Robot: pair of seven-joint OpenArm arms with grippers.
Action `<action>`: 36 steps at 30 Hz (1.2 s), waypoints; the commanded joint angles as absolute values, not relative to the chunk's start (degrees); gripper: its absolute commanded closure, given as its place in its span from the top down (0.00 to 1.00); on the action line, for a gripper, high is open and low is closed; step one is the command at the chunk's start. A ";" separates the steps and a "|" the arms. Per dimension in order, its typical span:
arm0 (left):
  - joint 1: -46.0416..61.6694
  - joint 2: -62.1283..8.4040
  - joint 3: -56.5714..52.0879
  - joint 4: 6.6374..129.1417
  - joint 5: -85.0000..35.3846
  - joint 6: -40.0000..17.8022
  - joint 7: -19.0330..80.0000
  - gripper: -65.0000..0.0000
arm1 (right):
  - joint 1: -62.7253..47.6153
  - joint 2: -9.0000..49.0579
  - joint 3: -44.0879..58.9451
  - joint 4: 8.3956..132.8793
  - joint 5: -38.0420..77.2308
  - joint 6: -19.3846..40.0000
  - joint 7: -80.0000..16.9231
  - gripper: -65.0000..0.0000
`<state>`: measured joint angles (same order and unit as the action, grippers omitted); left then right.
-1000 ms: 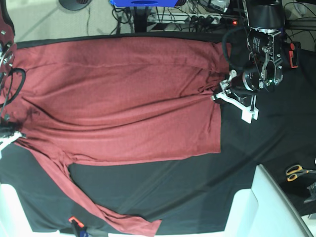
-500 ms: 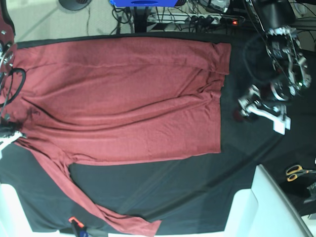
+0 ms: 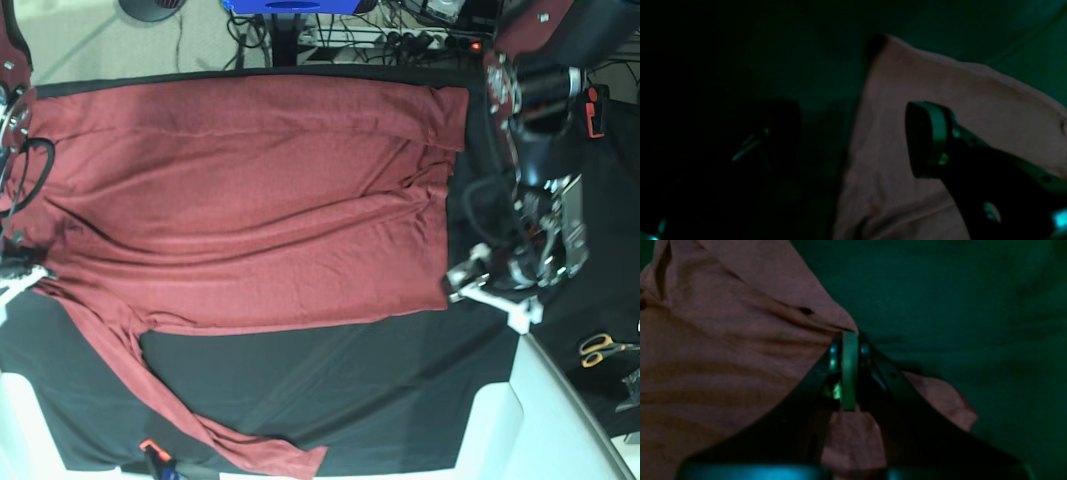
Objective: Fold the T-shirt properly
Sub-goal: 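Pull the grasped side edge with the left gripper toward the hem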
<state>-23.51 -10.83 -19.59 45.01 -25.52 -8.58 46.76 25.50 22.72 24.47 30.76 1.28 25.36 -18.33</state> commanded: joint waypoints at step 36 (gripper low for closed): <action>-33.63 -9.45 -9.45 27.12 -25.10 -8.66 32.13 0.31 | 26.95 23.69 24.48 31.78 1.89 25.45 -17.10 0.00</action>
<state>-32.45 -9.21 -9.54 26.65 -25.26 -9.04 31.29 25.50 22.52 24.47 30.76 1.39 25.36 -18.26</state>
